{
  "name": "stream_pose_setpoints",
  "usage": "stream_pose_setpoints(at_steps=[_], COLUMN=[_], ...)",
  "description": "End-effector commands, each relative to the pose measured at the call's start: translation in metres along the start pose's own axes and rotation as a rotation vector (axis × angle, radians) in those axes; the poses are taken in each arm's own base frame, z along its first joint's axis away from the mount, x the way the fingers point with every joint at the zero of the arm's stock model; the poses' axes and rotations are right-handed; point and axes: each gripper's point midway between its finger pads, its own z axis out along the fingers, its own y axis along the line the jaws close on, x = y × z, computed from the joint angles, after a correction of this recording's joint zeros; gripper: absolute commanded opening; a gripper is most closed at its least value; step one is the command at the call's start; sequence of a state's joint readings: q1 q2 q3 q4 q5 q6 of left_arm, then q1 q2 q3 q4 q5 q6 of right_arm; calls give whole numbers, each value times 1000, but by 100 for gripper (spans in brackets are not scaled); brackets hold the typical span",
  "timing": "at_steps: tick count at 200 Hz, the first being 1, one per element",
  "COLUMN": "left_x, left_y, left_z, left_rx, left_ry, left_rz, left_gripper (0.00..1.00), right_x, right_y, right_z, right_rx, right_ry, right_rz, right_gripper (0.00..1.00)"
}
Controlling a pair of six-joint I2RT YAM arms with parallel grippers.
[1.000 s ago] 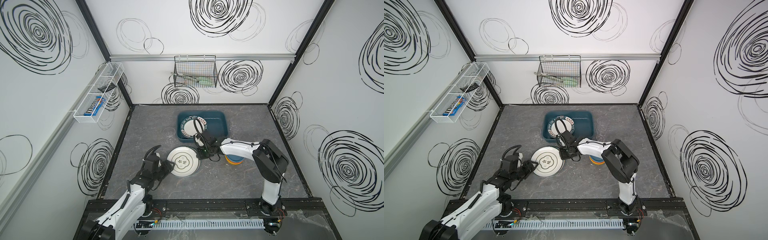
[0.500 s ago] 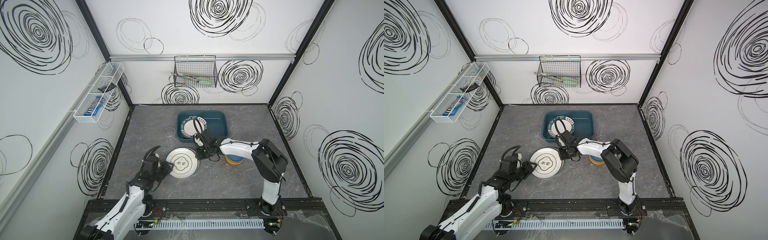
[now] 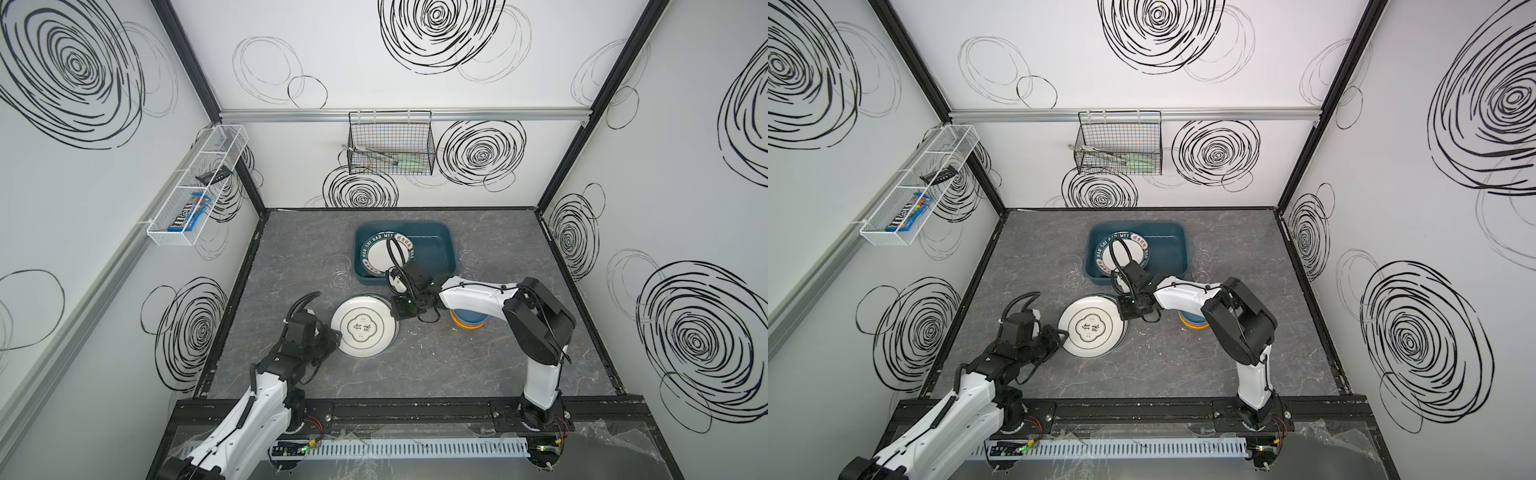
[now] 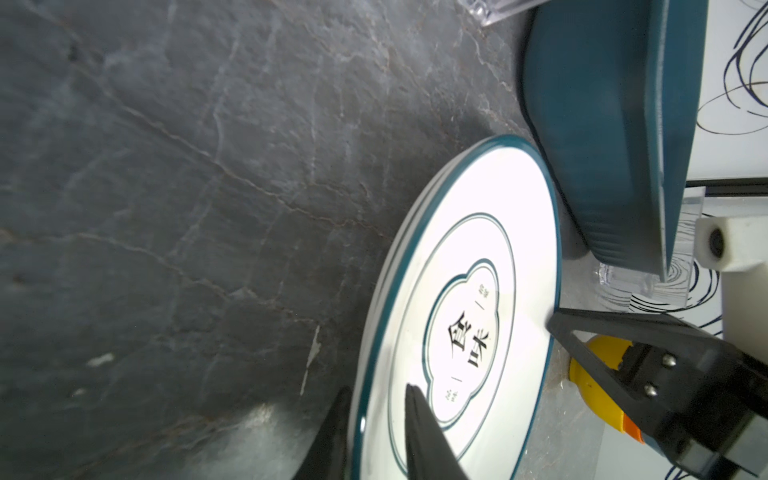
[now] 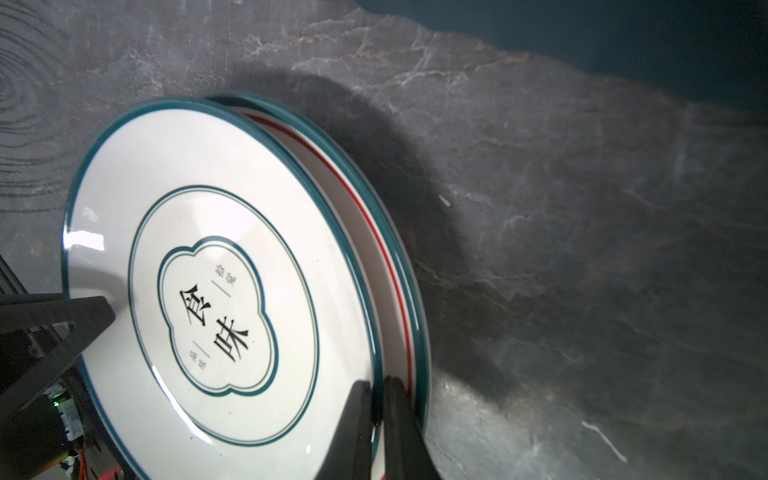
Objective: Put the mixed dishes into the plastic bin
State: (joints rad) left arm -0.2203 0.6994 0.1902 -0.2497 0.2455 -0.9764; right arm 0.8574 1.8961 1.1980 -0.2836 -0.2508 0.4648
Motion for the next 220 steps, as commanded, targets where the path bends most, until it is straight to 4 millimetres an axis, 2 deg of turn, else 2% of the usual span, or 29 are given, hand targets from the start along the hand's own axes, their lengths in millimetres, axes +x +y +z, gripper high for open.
stream_pose_setpoints(at_steps=[1, 57, 81, 85, 136, 184, 220], left_x=[-14, -15, -16, -17, -18, -23, -25], left_y=[-20, -27, -33, -33, -44, -72, -94], left_z=[-8, -13, -16, -16, -21, -38, -50], left_rx=[49, 69, 86, 87, 120, 212, 283], left_ry=[-43, -45, -49, -49, -47, -56, -52], left_rz=[24, 32, 37, 38, 49, 77, 96], left_gripper=[21, 5, 4, 0, 0, 0, 0], right_x=[0, -3, -7, -7, -14, -29, -37], right_y=[4, 5, 7, 7, 9, 14, 6], right_z=[4, -2, -8, -9, -23, -64, -97], right_rx=[-17, -21, -38, -39, -53, -98, -140], right_ry=[12, -4, -19, -22, -49, -135, -200], right_rz=[-18, -15, -8, -6, 4, 21, 60], right_gripper=[11, 12, 15, 16, 20, 30, 34])
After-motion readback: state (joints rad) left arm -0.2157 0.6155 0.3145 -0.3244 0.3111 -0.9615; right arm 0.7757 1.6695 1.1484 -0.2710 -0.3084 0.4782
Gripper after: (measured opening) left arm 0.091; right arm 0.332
